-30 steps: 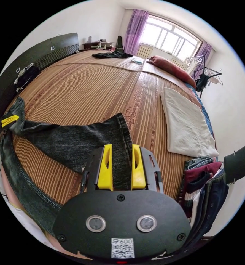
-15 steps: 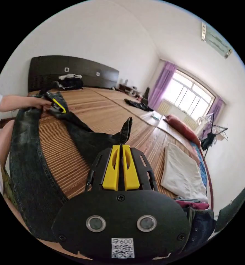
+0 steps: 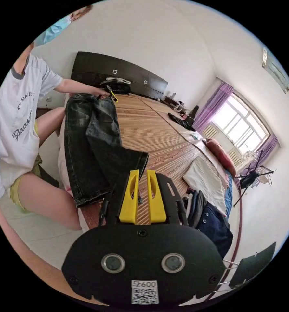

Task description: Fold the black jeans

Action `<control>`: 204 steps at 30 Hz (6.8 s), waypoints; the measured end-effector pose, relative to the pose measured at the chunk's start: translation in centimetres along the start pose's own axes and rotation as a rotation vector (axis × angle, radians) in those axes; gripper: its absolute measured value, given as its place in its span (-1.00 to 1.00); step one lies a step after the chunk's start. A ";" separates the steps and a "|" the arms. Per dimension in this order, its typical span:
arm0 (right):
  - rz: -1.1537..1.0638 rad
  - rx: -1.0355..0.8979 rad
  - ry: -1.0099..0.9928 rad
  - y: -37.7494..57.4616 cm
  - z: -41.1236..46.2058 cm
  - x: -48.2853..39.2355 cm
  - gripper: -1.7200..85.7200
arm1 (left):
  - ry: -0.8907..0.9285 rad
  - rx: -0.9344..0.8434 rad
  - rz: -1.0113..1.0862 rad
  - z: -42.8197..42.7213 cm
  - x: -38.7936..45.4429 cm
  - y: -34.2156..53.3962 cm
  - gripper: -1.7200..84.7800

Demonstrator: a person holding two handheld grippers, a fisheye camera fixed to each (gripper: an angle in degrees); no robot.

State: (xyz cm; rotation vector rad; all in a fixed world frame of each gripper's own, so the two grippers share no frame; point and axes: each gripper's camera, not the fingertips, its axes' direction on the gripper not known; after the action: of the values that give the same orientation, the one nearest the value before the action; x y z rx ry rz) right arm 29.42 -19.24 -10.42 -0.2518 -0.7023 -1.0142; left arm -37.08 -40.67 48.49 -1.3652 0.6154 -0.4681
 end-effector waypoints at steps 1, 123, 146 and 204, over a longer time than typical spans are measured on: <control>0.063 0.171 0.029 0.0 -2.2 0.9 -0.98 | 0.019 -0.013 0.021 -0.4 0.0 1.4 -0.94; 0.409 -0.528 0.112 -24.1 35.9 -4.5 -0.97 | 0.346 0.380 -0.428 5.4 -10.1 6.9 -0.94; 0.368 -0.606 -0.055 -14.5 25.8 -13.1 -0.98 | 0.061 -0.265 -0.068 9.4 -5.4 29.8 -0.95; 1.096 -0.266 -0.100 -8.3 35.4 20.3 -0.98 | -0.036 -0.124 -0.040 29.0 1.1 39.6 -0.94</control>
State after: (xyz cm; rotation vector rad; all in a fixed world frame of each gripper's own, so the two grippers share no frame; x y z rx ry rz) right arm 14.31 -19.78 28.40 -0.8161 -0.4033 -0.0341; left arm -19.08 -13.36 11.87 -1.5027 0.5966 -0.4425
